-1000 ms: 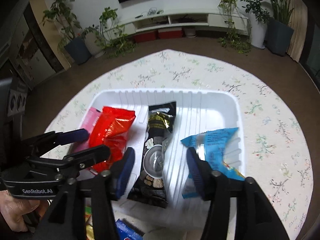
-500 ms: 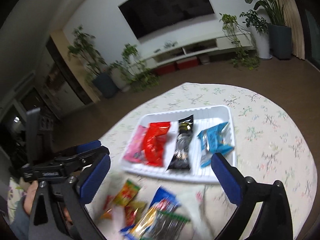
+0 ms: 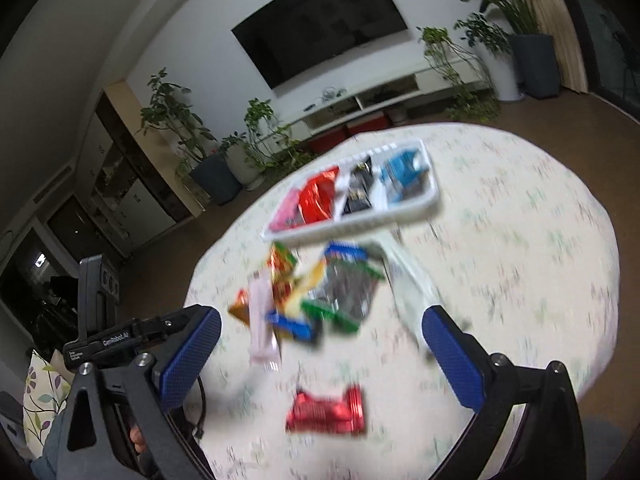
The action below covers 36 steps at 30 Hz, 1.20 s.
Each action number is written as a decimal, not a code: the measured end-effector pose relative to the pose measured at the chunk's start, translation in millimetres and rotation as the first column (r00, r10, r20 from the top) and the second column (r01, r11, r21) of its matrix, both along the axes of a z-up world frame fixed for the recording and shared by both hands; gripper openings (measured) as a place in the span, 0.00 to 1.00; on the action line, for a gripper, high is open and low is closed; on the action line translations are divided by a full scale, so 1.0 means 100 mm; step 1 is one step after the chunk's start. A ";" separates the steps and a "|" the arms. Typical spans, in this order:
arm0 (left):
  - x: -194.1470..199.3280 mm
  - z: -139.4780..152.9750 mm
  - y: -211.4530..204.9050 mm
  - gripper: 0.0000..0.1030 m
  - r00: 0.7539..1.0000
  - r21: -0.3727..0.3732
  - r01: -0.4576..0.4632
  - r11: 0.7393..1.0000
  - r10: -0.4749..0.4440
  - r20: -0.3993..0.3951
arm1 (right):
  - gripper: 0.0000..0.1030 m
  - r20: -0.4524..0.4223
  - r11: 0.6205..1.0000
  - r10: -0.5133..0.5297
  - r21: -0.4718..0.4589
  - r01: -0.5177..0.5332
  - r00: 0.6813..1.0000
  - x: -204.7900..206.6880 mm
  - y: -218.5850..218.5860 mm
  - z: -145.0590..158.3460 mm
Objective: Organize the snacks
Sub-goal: 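Withdraw both grippers from the tray toward the remaining snacks, then grasp the white-pink packet with the left gripper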
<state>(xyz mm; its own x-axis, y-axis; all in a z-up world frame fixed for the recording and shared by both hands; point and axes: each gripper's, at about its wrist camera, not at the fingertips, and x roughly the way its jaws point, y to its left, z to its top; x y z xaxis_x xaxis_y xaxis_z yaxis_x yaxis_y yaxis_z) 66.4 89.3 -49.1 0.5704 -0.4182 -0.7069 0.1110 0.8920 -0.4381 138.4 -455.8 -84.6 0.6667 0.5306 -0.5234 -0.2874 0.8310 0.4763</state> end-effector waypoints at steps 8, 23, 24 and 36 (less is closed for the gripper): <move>-0.16 -0.08 -0.38 0.98 0.998 0.080 0.064 0.995 -0.064 0.003 | 0.98 0.005 0.998 -0.035 -0.050 0.035 0.999 -0.31 0.05 -0.21; 0.30 -0.12 -0.61 0.62 0.994 0.156 0.107 0.982 -0.103 -0.032 | 0.92 0.030 0.993 -0.035 -0.113 0.038 0.999 -0.48 0.15 -0.32; 0.32 -0.13 -0.62 0.59 0.994 0.160 0.108 0.981 -0.104 -0.036 | 0.91 0.030 0.993 -0.035 -0.113 0.038 0.999 -0.48 0.15 -0.32; 0.59 -0.30 -0.66 0.55 0.993 0.219 0.102 0.970 -0.087 -0.075 | 0.90 0.005 0.993 -0.039 -0.115 0.039 0.999 -0.44 0.12 -0.37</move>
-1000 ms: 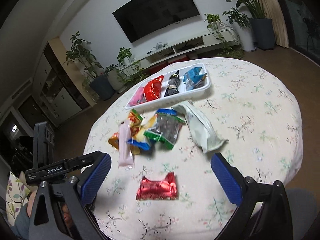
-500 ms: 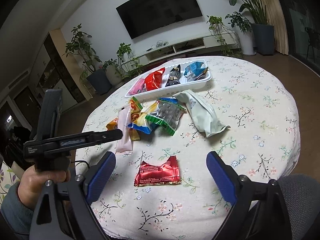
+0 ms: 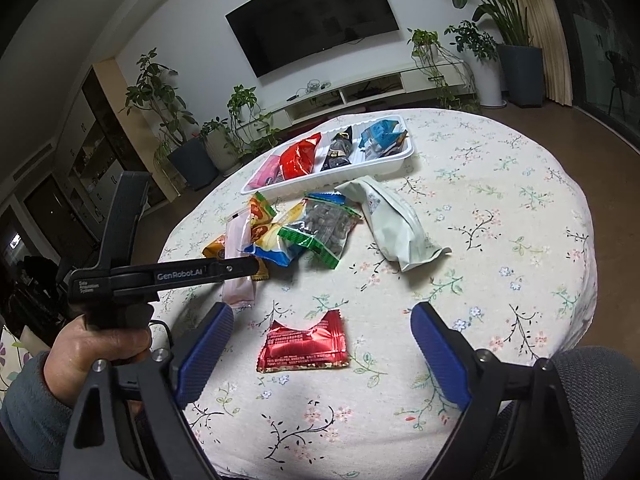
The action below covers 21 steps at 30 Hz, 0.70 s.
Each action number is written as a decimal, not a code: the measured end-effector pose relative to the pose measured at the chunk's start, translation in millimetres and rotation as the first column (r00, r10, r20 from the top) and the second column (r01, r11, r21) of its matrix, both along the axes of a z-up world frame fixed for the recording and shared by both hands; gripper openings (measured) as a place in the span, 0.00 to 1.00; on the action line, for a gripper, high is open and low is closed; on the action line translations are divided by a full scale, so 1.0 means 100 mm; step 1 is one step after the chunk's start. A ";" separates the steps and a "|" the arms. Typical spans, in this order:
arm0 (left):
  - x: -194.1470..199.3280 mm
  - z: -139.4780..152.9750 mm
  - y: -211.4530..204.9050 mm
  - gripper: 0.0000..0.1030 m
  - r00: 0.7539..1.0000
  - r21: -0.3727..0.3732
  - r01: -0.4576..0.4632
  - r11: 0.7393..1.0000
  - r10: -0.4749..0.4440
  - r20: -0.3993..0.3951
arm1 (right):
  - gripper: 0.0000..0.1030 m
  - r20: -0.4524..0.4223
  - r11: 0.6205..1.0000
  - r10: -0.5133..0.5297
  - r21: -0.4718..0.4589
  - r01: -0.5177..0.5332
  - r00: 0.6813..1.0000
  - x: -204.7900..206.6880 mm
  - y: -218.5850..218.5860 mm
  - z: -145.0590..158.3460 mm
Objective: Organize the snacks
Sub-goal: 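Grasp the white-pink packet with the left gripper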
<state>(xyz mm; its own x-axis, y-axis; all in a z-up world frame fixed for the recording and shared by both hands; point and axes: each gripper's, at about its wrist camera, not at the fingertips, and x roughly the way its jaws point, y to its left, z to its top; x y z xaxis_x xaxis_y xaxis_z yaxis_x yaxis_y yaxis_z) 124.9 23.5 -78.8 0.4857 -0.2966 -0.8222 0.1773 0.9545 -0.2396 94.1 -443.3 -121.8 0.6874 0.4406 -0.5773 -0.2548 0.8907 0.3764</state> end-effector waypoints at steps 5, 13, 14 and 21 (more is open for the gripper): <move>0.09 -0.01 -0.01 0.41 1.000 0.002 0.013 1.000 -0.013 -0.002 | 0.89 -0.004 1.000 0.000 -0.001 0.000 1.000 0.00 0.00 -0.01; 0.07 -0.02 -0.05 0.28 0.999 0.006 0.043 0.999 -0.043 0.002 | 0.86 -0.009 1.000 0.003 -0.006 -0.003 1.000 0.01 0.00 -0.03; 0.06 -0.02 -0.05 0.27 0.999 0.003 0.045 0.999 -0.045 0.002 | 0.85 -0.011 1.000 0.004 -0.007 -0.004 1.000 0.01 -0.01 -0.03; 0.00 -0.02 0.02 0.24 0.998 -0.025 0.055 0.998 -0.055 -0.009 | 0.85 -0.012 1.000 0.009 -0.012 -0.010 1.000 0.01 0.01 -0.03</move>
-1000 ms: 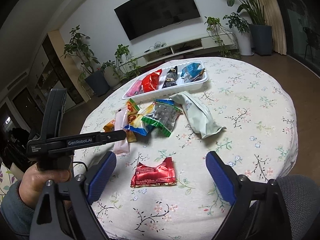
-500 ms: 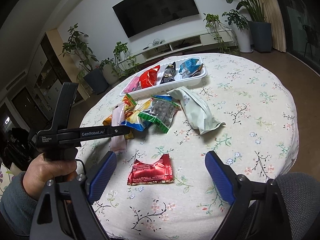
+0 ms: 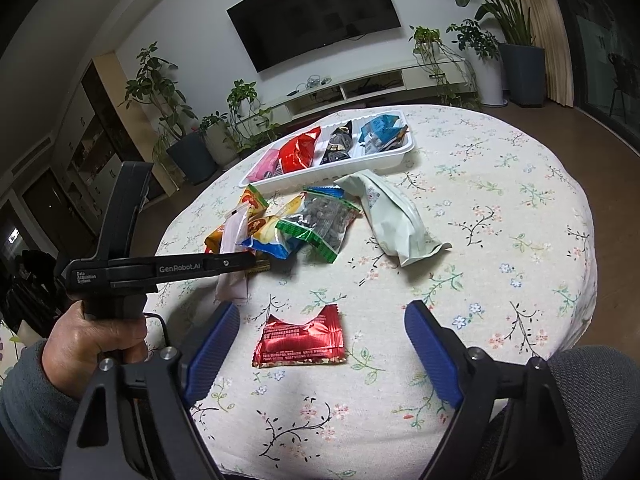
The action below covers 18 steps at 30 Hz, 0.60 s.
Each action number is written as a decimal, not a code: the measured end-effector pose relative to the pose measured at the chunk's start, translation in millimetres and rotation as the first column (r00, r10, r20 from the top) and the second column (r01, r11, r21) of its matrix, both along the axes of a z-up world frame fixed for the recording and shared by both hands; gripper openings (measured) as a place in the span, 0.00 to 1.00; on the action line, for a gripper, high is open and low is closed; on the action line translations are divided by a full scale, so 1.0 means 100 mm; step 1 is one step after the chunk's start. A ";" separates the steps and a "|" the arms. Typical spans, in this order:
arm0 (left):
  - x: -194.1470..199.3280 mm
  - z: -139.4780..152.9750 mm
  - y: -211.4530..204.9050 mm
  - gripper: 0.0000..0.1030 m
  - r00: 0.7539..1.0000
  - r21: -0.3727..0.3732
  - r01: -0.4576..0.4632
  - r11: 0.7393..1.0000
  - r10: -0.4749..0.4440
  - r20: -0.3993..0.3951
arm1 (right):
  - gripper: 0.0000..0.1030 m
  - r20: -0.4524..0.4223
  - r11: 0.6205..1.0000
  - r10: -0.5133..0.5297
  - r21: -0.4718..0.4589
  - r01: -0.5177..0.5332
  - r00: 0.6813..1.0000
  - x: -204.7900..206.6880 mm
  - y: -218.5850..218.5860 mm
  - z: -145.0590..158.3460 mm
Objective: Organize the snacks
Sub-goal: 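Grasp the white-pink packet with the left gripper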
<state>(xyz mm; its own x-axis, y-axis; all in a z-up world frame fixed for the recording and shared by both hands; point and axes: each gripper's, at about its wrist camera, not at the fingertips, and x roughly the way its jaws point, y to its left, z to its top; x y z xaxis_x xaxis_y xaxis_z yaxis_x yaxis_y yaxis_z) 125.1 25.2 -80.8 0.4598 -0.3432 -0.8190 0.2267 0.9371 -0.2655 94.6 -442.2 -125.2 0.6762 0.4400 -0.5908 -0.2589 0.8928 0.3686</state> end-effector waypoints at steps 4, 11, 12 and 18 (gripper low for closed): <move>-0.10 0.03 0.06 0.24 1.000 -0.010 0.020 1.000 -0.020 -0.011 | 0.85 -0.009 0.999 0.039 -0.008 -0.039 0.999 0.02 0.05 -0.01; -0.39 0.10 0.18 0.24 0.998 -0.050 0.056 0.997 -0.058 -0.031 | 0.85 0.003 0.960 0.252 -0.130 -0.250 0.968 0.04 0.23 0.07; -0.43 0.11 0.19 0.24 0.998 -0.056 0.058 0.997 -0.060 -0.030 | 0.85 -0.003 0.914 0.367 -0.186 -0.361 0.930 0.06 0.29 0.12; -0.60 0.08 0.19 0.24 0.996 -0.074 0.072 0.995 -0.075 -0.044 | 0.77 -0.067 0.719 0.601 -0.390 -0.576 0.796 0.11 0.47 0.16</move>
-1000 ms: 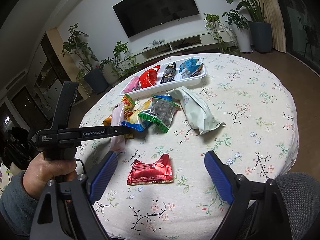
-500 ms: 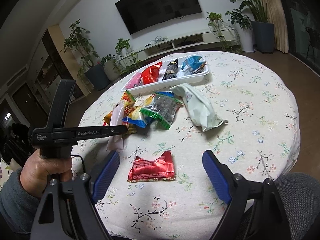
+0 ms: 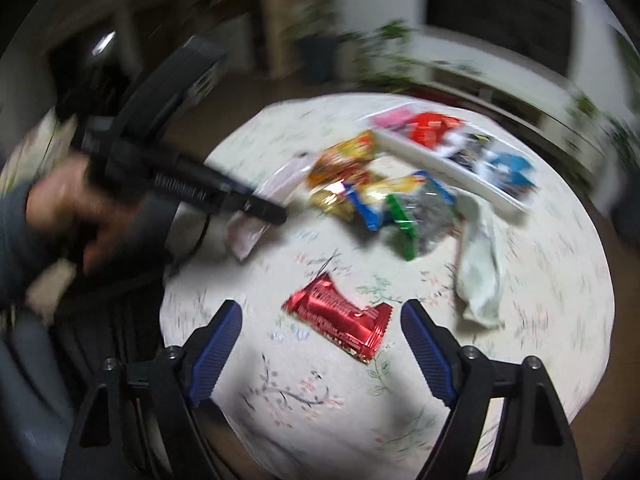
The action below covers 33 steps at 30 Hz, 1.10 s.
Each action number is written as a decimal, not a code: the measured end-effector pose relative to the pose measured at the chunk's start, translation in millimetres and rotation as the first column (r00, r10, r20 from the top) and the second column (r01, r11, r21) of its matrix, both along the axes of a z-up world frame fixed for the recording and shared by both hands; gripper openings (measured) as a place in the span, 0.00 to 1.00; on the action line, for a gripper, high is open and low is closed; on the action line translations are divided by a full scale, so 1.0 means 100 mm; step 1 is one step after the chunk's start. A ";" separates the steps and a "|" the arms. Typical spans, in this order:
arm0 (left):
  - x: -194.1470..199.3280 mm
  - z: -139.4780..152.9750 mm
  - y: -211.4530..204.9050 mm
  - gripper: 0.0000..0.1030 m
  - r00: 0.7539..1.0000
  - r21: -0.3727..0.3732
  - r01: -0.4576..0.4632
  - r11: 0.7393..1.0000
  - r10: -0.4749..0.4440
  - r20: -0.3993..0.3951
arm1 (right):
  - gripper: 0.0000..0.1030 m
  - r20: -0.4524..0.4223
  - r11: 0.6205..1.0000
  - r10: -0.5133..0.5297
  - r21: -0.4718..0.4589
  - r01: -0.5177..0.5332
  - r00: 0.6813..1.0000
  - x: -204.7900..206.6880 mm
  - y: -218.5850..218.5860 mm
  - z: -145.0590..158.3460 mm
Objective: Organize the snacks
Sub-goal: 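Grasp the white-pink packet with the left gripper, then grasp the red candy wrapper with the right gripper while the left gripper holds the white-pink packet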
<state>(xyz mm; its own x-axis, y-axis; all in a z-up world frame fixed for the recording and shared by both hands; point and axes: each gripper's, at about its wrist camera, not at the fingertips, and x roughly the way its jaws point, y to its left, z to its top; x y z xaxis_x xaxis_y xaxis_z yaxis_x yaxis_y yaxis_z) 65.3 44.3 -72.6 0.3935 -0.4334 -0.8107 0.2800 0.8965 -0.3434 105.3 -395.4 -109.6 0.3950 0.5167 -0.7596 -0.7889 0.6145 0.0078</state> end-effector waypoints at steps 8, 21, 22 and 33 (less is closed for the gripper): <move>-0.10 -0.03 -0.01 0.24 1.000 -0.012 0.016 1.000 -0.016 -0.009 | 0.70 -0.089 0.948 0.222 -0.215 -0.236 0.971 0.34 0.21 -0.20; -0.13 -0.06 0.03 0.24 0.999 -0.032 0.032 0.999 -0.032 -0.013 | 0.57 -0.243 0.846 0.348 -0.334 -0.415 0.906 0.55 0.58 -0.44; -0.13 -0.07 0.03 0.24 0.999 -0.034 0.034 0.999 -0.034 -0.013 | 0.56 -0.266 0.846 0.344 -0.329 -0.420 0.901 0.61 0.58 -0.44; -0.12 -0.10 -0.01 0.24 0.999 -0.023 0.052 0.998 -0.052 -0.014 | 0.27 -0.249 0.843 0.321 -0.365 -0.396 0.914 0.61 0.62 -0.42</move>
<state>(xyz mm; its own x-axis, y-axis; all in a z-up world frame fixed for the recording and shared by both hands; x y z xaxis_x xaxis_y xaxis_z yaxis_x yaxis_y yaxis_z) 53.4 43.3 -82.8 0.3582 -0.4714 -0.8059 0.3206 0.8728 -0.3681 166.4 -333.3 -151.5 0.0867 0.2339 -0.9684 -0.9632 0.2678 -0.0215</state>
